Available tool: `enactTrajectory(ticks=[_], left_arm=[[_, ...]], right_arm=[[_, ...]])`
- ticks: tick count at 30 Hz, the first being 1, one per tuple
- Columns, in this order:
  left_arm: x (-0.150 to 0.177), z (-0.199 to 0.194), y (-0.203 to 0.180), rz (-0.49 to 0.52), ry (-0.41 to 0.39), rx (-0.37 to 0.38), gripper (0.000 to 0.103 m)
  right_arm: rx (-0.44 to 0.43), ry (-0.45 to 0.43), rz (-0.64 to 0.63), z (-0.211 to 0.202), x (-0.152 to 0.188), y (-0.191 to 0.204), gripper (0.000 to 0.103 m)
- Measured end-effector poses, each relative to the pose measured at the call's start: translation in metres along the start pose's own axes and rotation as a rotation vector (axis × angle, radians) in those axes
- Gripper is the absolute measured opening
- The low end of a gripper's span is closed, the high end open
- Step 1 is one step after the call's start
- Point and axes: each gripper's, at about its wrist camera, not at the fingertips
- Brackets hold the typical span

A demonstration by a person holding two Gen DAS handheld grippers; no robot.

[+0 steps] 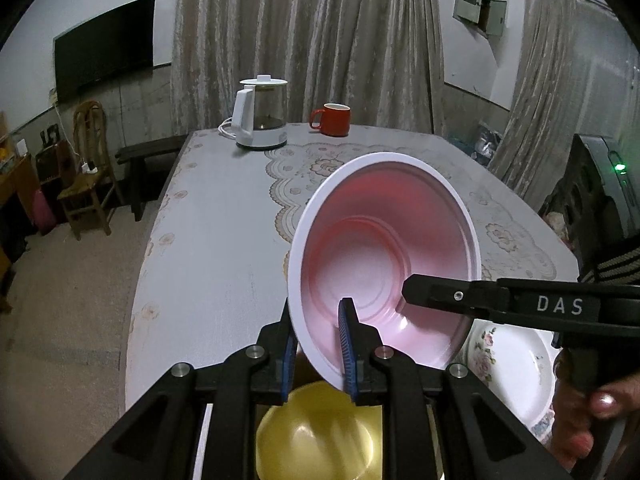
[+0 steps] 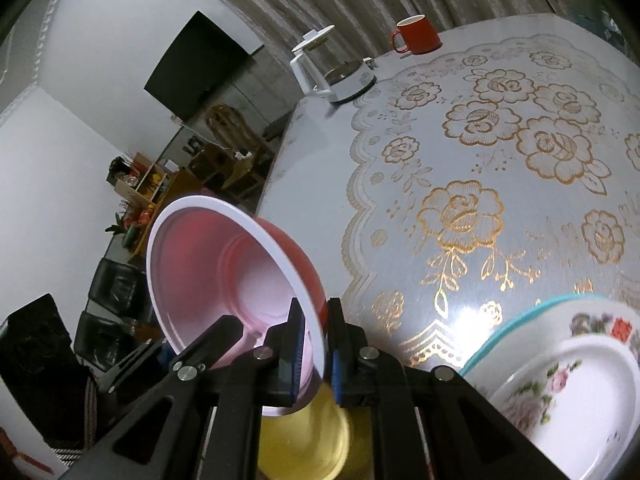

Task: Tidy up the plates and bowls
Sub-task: 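Carry the pink-and-red bowl with the right gripper over the yellow bowl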

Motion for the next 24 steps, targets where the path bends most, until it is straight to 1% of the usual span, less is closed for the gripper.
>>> enactTrajectory(ticks=[5,13,16,24], left_arm=[[0.010,-0.011,-0.002,-0.001,0.000,-0.009,0.019],[0.030,-0.028,-0.001,-0.025,0.009,0.005,0.019],[0.037,-0.035,0.003,-0.042,0.013,0.015,0.019],[0.054,-0.047,0.009,-0.051,0.024,0.004,0.019]], right_arm=[[-0.019,-0.005,-0.003,-0.012,0.012,0.006,0.011],[-0.045,-0.007,0.003,-0.028,0.034,0.009,0.011],[-0.054,0.000,-0.003,-0.031,0.043,0.013,0.011],[-0.065,0.034,-0.005,-0.028,0.065,0.019,0.012]])
Point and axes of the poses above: each gripper's, at about its wrist camera, not at the fingertips, and z roughly the way its jaws point, y to its left, x to its underside, and after that the axes turned 10 degrees about -y, right-handed
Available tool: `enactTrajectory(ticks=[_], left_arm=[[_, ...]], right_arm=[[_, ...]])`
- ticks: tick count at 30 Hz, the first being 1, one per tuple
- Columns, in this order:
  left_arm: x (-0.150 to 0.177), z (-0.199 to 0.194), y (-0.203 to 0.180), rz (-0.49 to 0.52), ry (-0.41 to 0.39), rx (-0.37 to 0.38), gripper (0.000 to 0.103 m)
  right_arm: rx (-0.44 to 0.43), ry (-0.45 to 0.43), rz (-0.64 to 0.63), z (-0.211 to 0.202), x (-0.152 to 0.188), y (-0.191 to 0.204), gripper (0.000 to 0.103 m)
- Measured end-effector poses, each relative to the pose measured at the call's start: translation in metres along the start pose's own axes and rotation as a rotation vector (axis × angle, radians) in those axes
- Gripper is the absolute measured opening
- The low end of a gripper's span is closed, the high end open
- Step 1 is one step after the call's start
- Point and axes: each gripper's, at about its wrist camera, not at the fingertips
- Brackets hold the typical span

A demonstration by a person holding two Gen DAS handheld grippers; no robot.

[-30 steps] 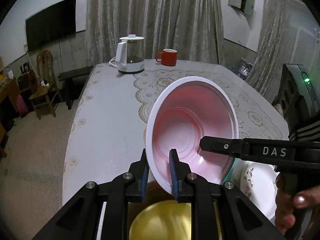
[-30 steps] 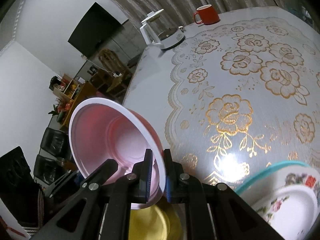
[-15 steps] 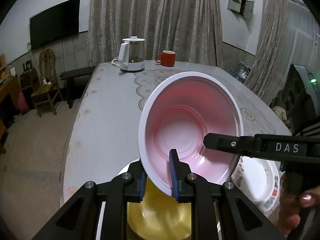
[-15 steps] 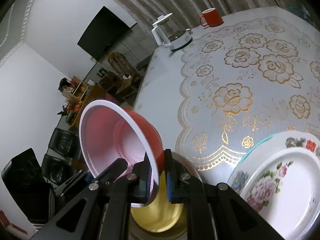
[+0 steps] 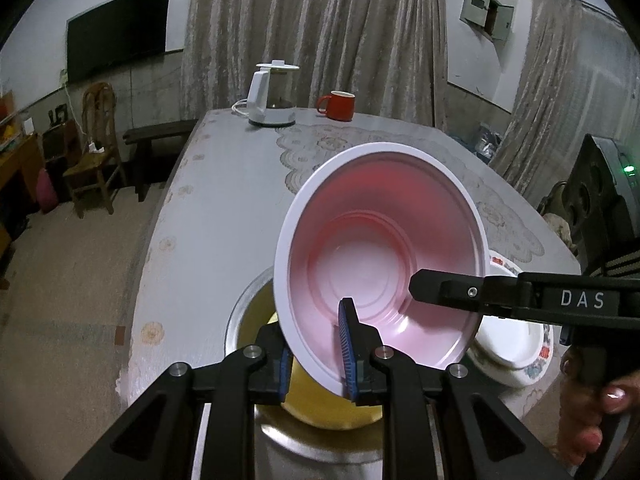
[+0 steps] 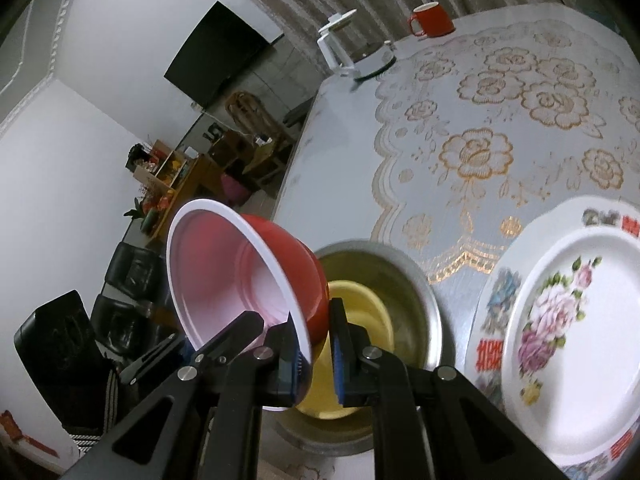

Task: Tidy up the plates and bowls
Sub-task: 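Carry the pink-and-red bowl with the right gripper over the yellow bowl, then lower the pink-and-red bowl into the yellow bowl and open the right gripper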

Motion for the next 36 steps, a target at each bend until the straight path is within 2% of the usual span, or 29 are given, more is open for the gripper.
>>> enactTrajectory(ticks=[26,36], left_arm=[[0.029,-0.002,0.007,0.006,0.068,-0.020,0.019],[0.030,0.001,0.007,0.018,0.072,-0.039,0.020]], right_arm=[[0.024,0.129,0.060,0.019,0.040,-0.013,0.013],[0.043,0.150,0.041,0.024,0.044,-0.005,0.019]])
Point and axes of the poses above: each gripper's, at about its wrist camera, not at the fingertips, and z roughly the way its jaws point, y to its left, x to its underside, and after that the axes turned 10 degrees about -y, right-handed
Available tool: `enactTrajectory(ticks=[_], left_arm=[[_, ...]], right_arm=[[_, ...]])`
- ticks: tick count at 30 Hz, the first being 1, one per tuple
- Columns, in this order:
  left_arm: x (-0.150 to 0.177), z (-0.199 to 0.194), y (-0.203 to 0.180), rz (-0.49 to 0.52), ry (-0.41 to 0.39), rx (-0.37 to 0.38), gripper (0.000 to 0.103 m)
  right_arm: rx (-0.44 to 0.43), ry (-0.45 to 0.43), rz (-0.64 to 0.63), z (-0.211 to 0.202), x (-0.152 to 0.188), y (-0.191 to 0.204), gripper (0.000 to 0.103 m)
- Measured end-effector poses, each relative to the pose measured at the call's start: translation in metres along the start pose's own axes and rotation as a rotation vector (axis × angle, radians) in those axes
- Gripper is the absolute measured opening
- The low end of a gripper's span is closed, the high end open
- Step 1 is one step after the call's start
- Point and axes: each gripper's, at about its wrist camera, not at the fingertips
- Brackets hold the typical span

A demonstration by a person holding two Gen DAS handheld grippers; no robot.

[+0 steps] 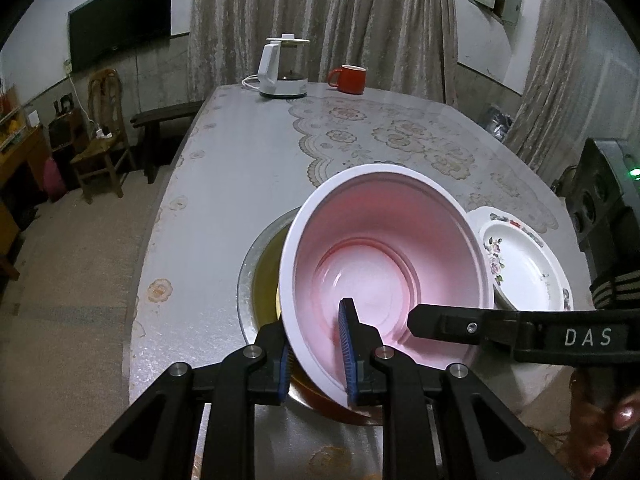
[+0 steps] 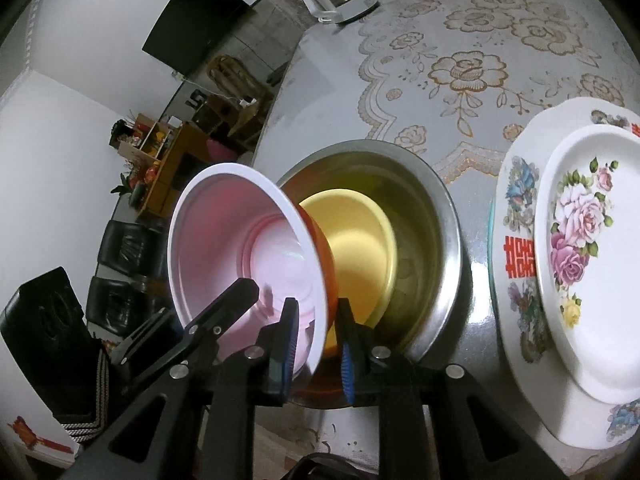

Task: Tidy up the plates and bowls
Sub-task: 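Lower the pink-and-red bowl into the yellow bowl and open the right gripper, then grasp the rim of the steel bowl holding the nested bowls with the right gripper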

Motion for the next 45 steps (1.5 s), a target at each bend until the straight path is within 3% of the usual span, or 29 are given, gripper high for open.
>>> enactTrajectory(ticks=[12,16,19,40,45], left_arm=[[0.000,0.005,0.000,0.004,0.008,-0.009,0.023],[-0.001,0.006,0.002,-0.003,0.009,-0.015,0.042],[-0.002,0.006,0.002,-0.009,0.008,-0.011,0.042],[-0.005,0.021,-0.016,0.004,0.029,0.017,0.043],[-0.015,0.000,-0.006,-0.045,-0.030,0.024,0.078]], right_arm=[[0.046,0.001,-0.005,-0.004,-0.002,0.000,0.026],[0.059,0.002,0.009,-0.006,-0.004,-0.003,0.027],[0.083,-0.009,0.018,-0.010,-0.006,-0.005,0.032],[0.072,-0.105,-0.032,-0.034,-0.012,0.000,0.032],[0.082,-0.187,-0.077,-0.051,-0.017,0.000,0.032]])
Point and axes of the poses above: each gripper's, at about its wrist camera, not at the fingertips, and z roughly the way its jaws point, y to its left, x to its underside, and after that the axes turned 10 degrees about -y, right-handed
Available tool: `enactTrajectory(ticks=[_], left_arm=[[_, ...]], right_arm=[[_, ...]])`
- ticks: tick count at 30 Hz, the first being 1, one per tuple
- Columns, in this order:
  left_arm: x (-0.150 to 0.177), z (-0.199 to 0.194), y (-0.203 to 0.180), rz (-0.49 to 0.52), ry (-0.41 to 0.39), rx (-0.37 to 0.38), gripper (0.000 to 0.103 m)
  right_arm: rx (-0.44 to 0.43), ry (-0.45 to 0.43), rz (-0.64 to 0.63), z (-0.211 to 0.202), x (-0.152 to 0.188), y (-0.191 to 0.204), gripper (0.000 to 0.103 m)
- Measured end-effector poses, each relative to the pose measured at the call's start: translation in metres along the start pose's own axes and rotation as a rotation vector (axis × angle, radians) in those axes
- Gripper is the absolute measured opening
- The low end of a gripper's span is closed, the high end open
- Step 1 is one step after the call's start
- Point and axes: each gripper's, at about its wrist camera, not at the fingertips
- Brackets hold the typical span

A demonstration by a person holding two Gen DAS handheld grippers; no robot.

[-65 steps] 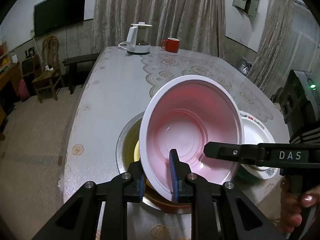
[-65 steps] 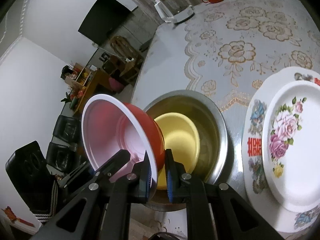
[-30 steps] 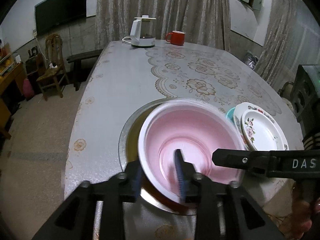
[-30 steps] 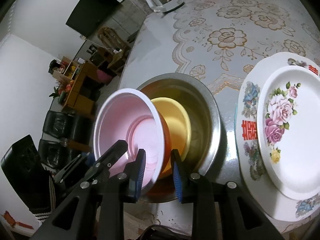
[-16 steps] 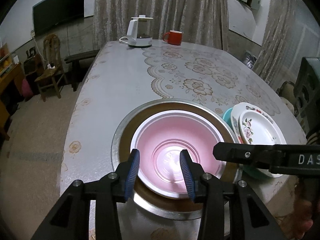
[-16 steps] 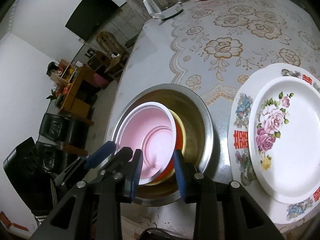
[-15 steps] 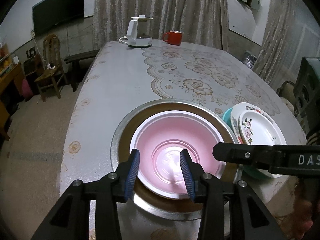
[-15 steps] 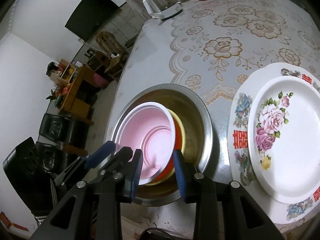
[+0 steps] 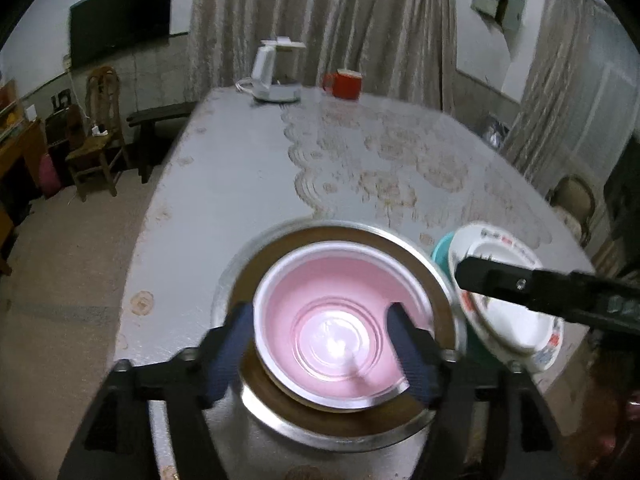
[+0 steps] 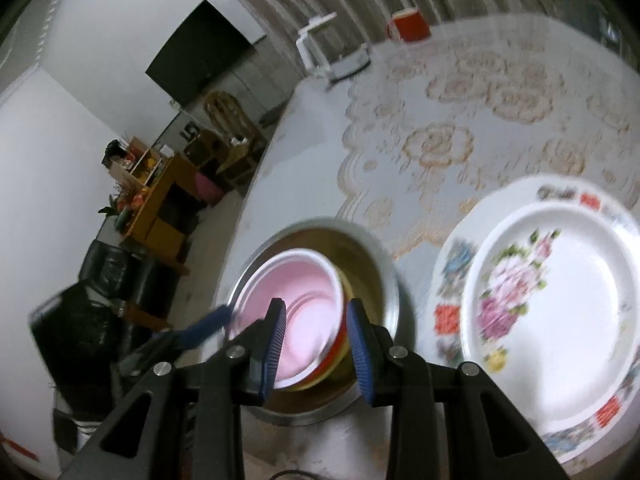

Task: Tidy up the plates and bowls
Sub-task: 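Grasp the rim of the steel bowl holding the nested bowls with the right gripper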

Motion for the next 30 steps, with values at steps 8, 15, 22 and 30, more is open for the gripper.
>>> enactTrajectory(ticks=[8,15,22,30], left_arm=[[-0.006,-0.031,0.054,-0.167,-0.076,-0.046,0.095],[0.019,-0.023,0.083,-0.258,-0.013,-0.037,0.072],[0.032,-0.019,0.083,-0.279,0.020,0.029,0.071],[0.033,-0.010,0.085,-0.263,0.078,0.033,0.052]], right_arm=[[0.039,-0.064,-0.059,-0.014,-0.007,-0.010,0.032],[0.037,-0.008,-0.095,-0.003,0.007,-0.016,0.032],[0.060,-0.005,-0.109,0.001,-0.002,-0.019,0.032],[0.093,0.051,-0.171,0.018,-0.008,-0.016,0.032]])
Point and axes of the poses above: each gripper's, at about its wrist camera, not at the fingertips, and z roughly the way its jaws point, y to its left, x to its underside, and after that the axes turned 10 degrees about -y, right-handed
